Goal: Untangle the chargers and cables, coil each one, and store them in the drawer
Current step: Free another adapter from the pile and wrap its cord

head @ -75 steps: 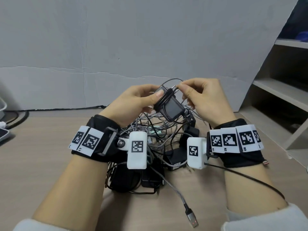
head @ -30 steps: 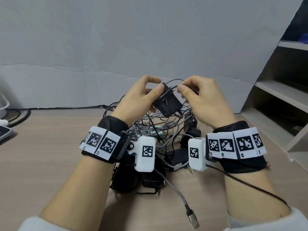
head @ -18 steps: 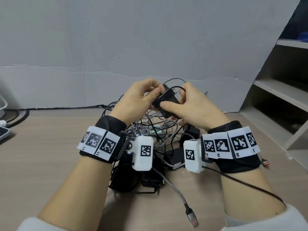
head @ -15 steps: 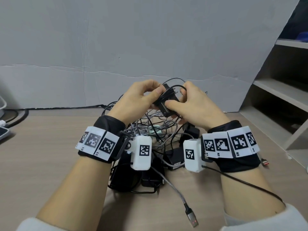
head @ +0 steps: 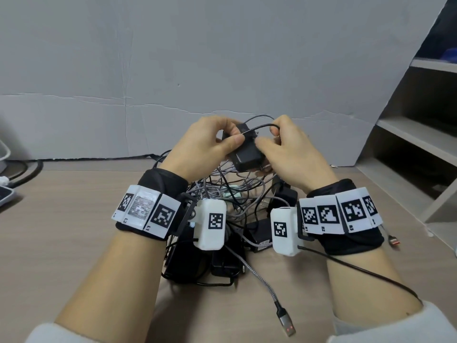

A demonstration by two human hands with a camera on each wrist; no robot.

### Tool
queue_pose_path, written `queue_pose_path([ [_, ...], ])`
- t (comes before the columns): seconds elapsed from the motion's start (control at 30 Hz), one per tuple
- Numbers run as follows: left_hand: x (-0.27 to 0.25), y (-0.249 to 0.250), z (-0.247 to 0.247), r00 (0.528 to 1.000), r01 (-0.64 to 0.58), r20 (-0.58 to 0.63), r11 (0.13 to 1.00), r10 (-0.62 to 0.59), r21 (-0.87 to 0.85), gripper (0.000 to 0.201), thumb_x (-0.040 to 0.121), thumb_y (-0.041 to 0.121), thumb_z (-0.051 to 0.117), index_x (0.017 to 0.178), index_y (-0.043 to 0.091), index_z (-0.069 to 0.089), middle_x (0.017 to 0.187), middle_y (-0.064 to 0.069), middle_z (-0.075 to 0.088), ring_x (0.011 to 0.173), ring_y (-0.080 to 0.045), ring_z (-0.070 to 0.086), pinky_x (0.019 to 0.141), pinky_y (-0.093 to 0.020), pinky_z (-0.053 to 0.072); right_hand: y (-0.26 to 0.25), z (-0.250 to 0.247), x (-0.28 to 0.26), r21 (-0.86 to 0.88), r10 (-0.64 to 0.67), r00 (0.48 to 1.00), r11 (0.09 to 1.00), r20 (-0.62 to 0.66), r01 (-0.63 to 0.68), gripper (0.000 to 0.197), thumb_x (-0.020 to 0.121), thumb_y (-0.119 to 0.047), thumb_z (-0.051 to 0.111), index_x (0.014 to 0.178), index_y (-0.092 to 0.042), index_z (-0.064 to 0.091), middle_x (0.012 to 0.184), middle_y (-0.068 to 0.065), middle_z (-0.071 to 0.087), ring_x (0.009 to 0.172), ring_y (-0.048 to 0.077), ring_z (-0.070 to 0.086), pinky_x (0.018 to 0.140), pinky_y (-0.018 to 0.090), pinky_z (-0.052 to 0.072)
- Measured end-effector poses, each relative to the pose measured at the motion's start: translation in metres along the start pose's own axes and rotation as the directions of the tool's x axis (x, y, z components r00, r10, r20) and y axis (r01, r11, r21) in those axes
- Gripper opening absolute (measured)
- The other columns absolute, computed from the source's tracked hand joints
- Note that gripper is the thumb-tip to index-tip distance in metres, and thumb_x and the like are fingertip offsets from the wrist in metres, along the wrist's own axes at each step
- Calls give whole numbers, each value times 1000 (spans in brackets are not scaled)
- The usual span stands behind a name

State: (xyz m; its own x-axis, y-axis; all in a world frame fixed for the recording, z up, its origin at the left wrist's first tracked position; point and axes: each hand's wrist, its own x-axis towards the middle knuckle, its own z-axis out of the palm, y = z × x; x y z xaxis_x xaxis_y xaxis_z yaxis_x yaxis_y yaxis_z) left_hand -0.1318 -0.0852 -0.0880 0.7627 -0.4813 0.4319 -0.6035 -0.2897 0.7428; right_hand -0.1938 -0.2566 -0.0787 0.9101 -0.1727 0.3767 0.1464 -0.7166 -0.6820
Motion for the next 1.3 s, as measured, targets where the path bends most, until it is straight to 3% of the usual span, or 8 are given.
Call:
queue_pose_path([
  [0.1,-2,-3,1,1000,10,24,998,-12,58,17,96,40,55,80,34,53,119,9,67,94,-23,69,89,-51,54,-5,-1,-3,238,118,985,960,128,-146,24,97,-40,47,97,-17,46,93,11,64,77,30,72,70,53,61],
  [0.17,-2,-4,1,999,21,32,997,-23,78,17,96,43,53,82,32,53,113,5,68,94,-23,69,88,-53,54,-3,-3,-2,175,107,990,977,96,-123,25,97,-40,42,92,-17,49,89,9,66,82,32,69,74,56,60],
  [0.3,-1,-6,-1,999,17,35,994,-21,110,15,100,34,60,89,24,58,107,-2,69,91,-25,70,89,-52,53,13,-14,3,-183,-8,1000,983,3,8,24,100,-37,47,78,-32,56,86,-1,60,91,24,54,80,37,45],
  [0.37,-1,-5,-2,998,-1,63,995,-5,99,16,97,32,65,85,23,61,111,2,68,91,-24,69,91,-50,53,17,-18,4,-249,-44,997,968,-60,27,24,98,-40,54,76,-38,63,91,1,63,101,25,54,87,39,45],
  [0.53,-1,-2,0,993,-34,117,999,30,39,14,88,24,76,79,20,67,122,16,63,94,-10,69,93,-28,51,3,-13,-1,-97,-140,960,988,-241,120,14,95,-35,64,89,-27,75,68,-12,60,75,14,54,73,32,43],
  [0.87,0,-3,-1,988,-83,128,994,91,-67,13,84,16,80,77,19,69,130,4,63,101,-19,71,102,-44,51,0,-2,4,118,-190,957,969,-220,219,10,91,-21,65,91,-19,75,81,-7,73,80,14,68,81,46,56],
  [1.13,-1,-3,0,981,-35,189,998,43,-48,17,81,31,80,71,34,67,124,14,65,99,-17,71,99,-39,52,-4,2,2,111,-197,952,967,-233,228,11,92,-13,64,90,-17,74,79,-9,72,78,9,68,81,38,57],
  [1.3,-1,-3,0,988,-32,146,996,45,-88,16,85,16,79,75,22,68,117,14,66,99,-23,71,97,-33,52,0,-3,3,50,-146,973,986,-177,157,15,94,-21,68,81,-29,70,73,-13,67,72,6,61,74,27,49],
])
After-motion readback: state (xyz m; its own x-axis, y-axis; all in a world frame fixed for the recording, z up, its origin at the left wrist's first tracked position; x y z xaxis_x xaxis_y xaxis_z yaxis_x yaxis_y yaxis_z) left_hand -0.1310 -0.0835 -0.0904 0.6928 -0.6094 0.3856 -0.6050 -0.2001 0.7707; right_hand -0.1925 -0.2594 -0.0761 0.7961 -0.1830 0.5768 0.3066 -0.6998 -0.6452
